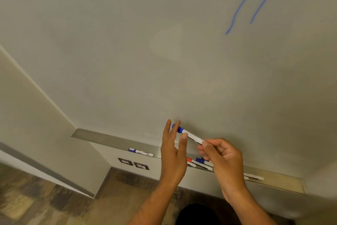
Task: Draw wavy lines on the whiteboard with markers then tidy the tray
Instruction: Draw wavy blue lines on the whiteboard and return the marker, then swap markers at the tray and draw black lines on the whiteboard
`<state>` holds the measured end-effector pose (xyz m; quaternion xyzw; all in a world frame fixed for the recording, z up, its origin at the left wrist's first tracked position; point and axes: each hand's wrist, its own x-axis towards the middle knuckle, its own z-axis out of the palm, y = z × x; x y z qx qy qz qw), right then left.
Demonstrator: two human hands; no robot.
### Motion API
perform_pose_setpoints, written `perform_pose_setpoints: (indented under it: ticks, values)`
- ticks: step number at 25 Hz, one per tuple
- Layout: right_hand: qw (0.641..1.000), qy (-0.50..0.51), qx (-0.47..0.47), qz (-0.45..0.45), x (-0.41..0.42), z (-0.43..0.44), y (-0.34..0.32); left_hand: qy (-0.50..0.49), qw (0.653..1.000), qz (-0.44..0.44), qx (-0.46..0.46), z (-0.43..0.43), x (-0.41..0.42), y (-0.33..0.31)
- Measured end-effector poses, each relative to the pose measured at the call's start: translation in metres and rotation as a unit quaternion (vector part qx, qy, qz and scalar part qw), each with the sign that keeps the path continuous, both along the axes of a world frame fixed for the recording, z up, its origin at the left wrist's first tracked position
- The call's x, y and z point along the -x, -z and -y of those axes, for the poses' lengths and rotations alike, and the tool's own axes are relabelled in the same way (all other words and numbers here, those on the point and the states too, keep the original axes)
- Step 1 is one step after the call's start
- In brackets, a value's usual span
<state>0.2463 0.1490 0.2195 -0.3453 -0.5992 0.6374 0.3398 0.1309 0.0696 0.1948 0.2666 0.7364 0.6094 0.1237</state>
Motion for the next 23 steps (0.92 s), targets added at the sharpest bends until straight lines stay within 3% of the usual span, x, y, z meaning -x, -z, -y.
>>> perform_pose_setpoints:
  ticks: [3, 5, 7, 12, 15, 18, 23]
  values:
    - [0.999, 0.000, 0.014, 0.031, 0.031, 0.006, 0.014, 0.020, 0.986, -0.154, 0.053, 0.009, 0.027, 0.029]
    - [0.999, -0.007, 0.032, 0.038, 0.051, 0.010, 0.023, 0.039, 0.957, -0.278, 0.066, 0.016, 0.048, 0.046]
    - [0.997, -0.018, 0.059, 0.048, 0.070, 0.012, 0.033, 0.074, 0.936, -0.335, 0.076, 0.022, 0.071, 0.061]
    - [0.987, -0.056, 0.136, 0.071, 0.120, 0.022, 0.073, 0.137, 0.909, -0.375, 0.119, 0.039, 0.136, 0.095]
    - [0.981, -0.073, 0.134, 0.121, 0.147, 0.031, 0.102, 0.161, 0.901, -0.376, 0.143, 0.048, 0.175, 0.109]
    - [0.965, -0.105, 0.047, 0.235, 0.164, 0.038, 0.137, 0.162, 0.886, -0.377, 0.217, 0.059, 0.215, 0.137]
    - [0.865, -0.242, -0.129, 0.421, 0.167, 0.048, 0.174, 0.162, 0.873, -0.338, 0.312, 0.079, 0.264, 0.179]
